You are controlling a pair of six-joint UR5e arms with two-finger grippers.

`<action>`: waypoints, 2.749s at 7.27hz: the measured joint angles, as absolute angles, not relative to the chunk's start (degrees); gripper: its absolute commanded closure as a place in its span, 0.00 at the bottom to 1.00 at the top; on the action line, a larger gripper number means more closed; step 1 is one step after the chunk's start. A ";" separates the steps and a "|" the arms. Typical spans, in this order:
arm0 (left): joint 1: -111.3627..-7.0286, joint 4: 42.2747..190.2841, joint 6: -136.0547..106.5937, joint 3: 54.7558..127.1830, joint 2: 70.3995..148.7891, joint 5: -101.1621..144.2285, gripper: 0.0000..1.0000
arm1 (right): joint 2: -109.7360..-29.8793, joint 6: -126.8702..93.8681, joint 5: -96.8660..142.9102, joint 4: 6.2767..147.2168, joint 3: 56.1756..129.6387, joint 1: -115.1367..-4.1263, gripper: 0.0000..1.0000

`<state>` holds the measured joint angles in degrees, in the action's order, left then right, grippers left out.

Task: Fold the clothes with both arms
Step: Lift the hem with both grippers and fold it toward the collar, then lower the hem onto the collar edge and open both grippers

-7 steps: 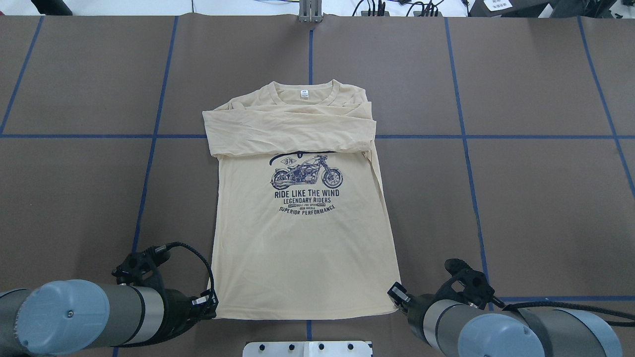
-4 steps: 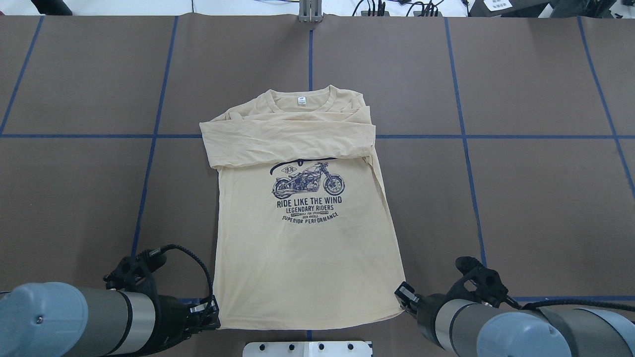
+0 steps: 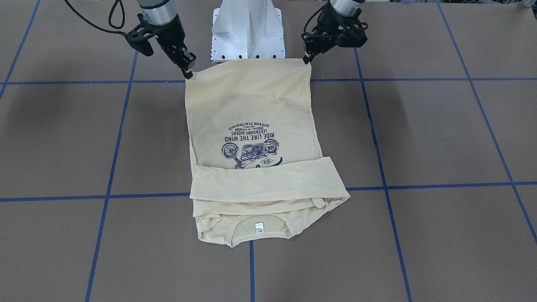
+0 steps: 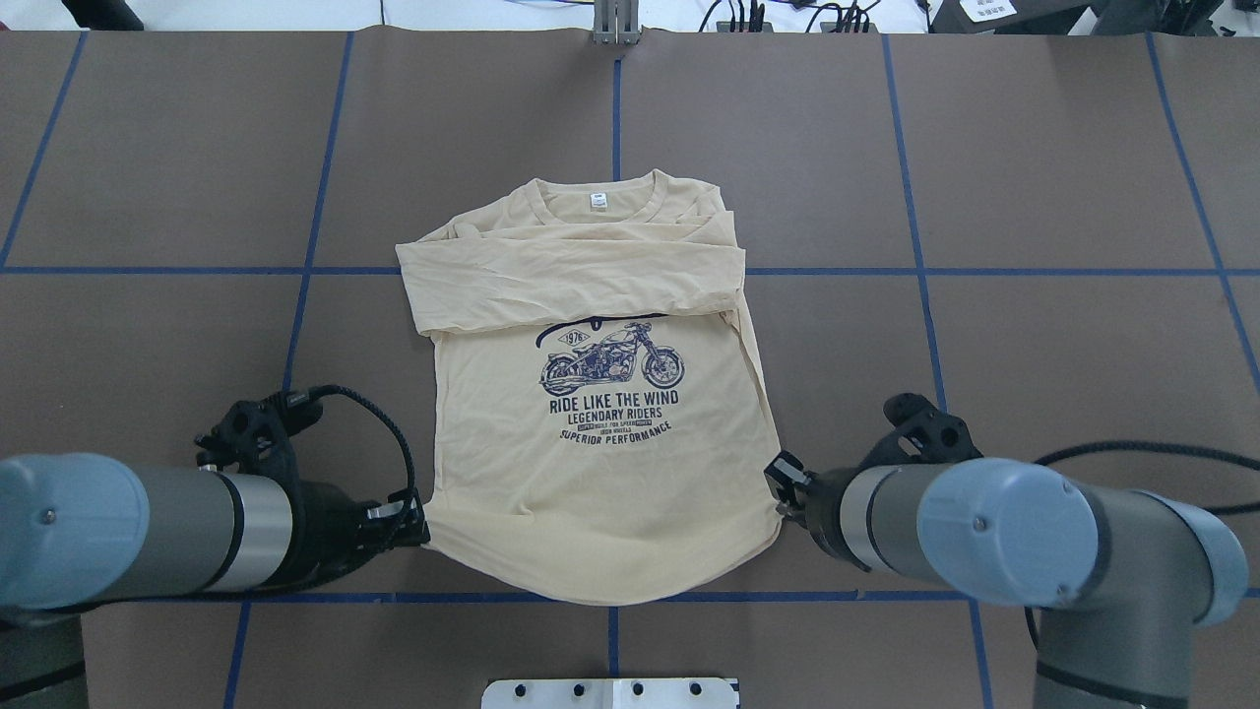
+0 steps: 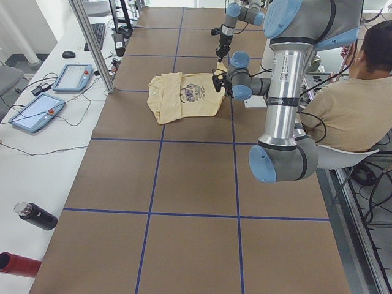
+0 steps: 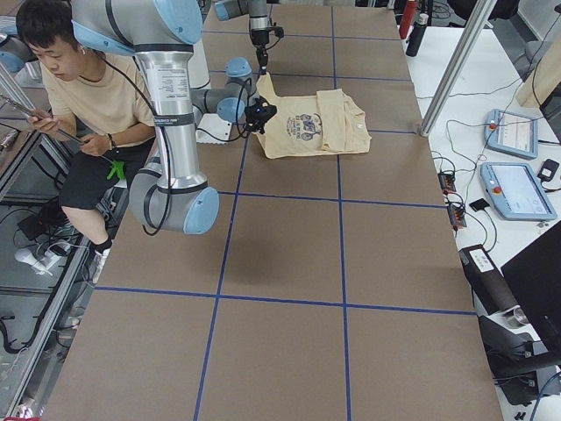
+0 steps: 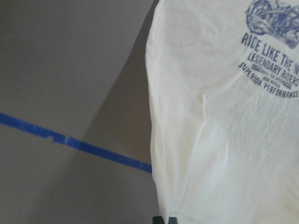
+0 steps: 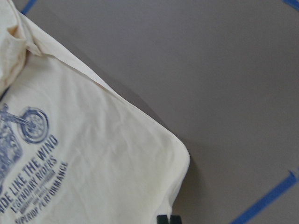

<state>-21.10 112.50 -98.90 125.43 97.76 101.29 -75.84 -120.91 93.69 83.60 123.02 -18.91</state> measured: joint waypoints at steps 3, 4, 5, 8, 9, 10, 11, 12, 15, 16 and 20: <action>-36.11 112.78 -83.71 115.12 103.52 109.57 1.00 | -65.32 -102.91 103.62 84.40 108.73 -36.17 1.00; -39.38 112.91 -81.97 111.32 106.34 110.04 1.00 | -61.97 -99.67 105.37 84.64 104.55 -40.07 1.00; -41.59 113.01 -80.72 107.36 109.26 110.07 1.00 | -58.15 -97.51 106.34 84.69 99.67 -42.38 1.00; -46.01 116.21 -80.07 94.36 116.67 110.02 1.00 | -48.16 -90.76 106.37 84.32 85.39 -45.35 1.00; -46.90 119.85 -80.04 89.88 117.56 109.72 1.00 | -44.55 -88.00 105.70 84.15 79.25 -45.47 1.00; -47.37 123.54 -80.05 84.85 118.80 108.23 1.00 | -41.97 -84.89 104.92 83.13 73.34 -45.18 1.00; -47.55 126.27 -80.06 80.46 120.11 106.36 1.00 | -40.91 -83.23 104.38 80.88 69.01 -44.57 1.00; -47.59 128.56 -80.07 77.20 120.95 105.41 1.00 | -40.52 -82.54 104.01 78.85 66.23 -44.03 1.00; -47.62 131.98 -80.36 73.76 122.00 104.87 0.86 | -40.50 -82.11 102.95 77.16 63.71 -43.23 0.92; -47.59 132.12 -80.50 73.33 122.51 104.86 0.78 | -40.53 -82.07 102.62 76.80 63.33 -43.00 0.61; -47.30 132.69 -80.45 71.94 123.52 104.96 0.62 | -40.24 -82.71 102.41 75.83 62.98 -42.72 0.19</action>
<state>-47.30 132.69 -80.45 71.94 123.52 104.96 -40.24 -82.71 102.41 75.83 62.98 -42.72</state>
